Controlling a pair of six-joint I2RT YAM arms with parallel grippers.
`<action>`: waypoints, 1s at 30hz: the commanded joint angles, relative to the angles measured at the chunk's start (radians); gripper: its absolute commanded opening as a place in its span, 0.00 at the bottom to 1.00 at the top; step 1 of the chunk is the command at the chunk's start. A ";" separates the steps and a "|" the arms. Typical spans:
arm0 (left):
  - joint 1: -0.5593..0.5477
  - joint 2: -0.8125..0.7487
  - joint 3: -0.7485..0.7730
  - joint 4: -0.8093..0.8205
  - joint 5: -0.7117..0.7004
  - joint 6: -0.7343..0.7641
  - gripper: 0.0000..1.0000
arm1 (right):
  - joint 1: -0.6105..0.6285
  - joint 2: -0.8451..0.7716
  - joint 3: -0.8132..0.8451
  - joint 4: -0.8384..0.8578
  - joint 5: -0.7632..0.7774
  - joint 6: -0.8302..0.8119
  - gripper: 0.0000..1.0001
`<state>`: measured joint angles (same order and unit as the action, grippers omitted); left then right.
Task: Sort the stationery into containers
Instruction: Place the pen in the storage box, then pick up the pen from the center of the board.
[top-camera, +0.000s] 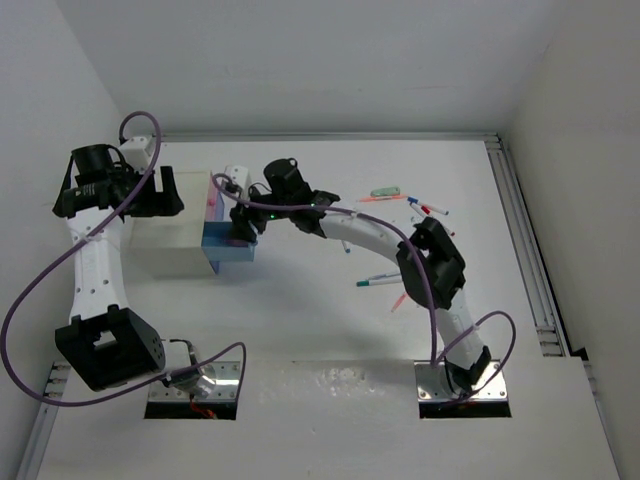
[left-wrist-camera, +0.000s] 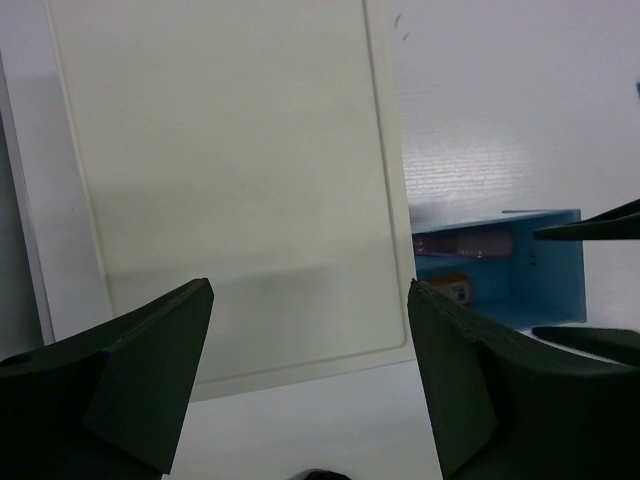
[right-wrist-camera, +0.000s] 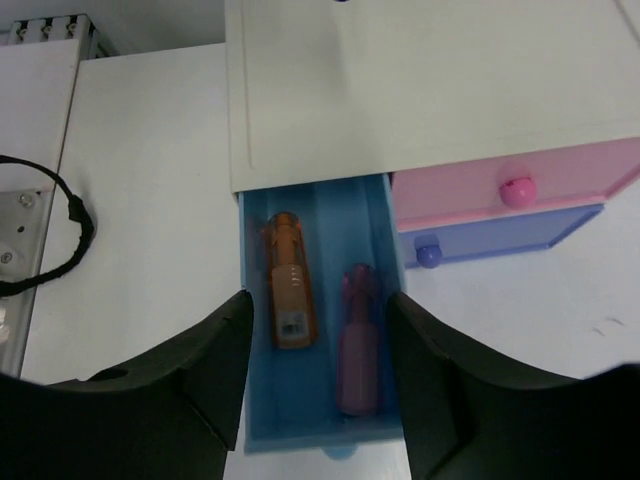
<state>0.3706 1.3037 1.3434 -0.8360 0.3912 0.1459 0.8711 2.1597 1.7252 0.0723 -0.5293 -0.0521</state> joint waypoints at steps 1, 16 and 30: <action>0.019 -0.021 0.008 0.015 0.044 0.038 0.85 | -0.076 -0.145 0.040 -0.015 -0.035 0.014 0.54; 0.017 0.008 0.013 0.015 0.123 0.083 0.85 | -0.612 -0.106 -0.007 -0.498 -0.003 -0.425 0.34; 0.017 0.051 0.022 0.014 0.132 0.052 0.85 | -0.675 0.057 0.030 -0.388 0.183 -0.471 0.60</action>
<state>0.3759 1.3579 1.3361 -0.8364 0.4988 0.2043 0.1848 2.2078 1.7100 -0.3843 -0.3862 -0.5117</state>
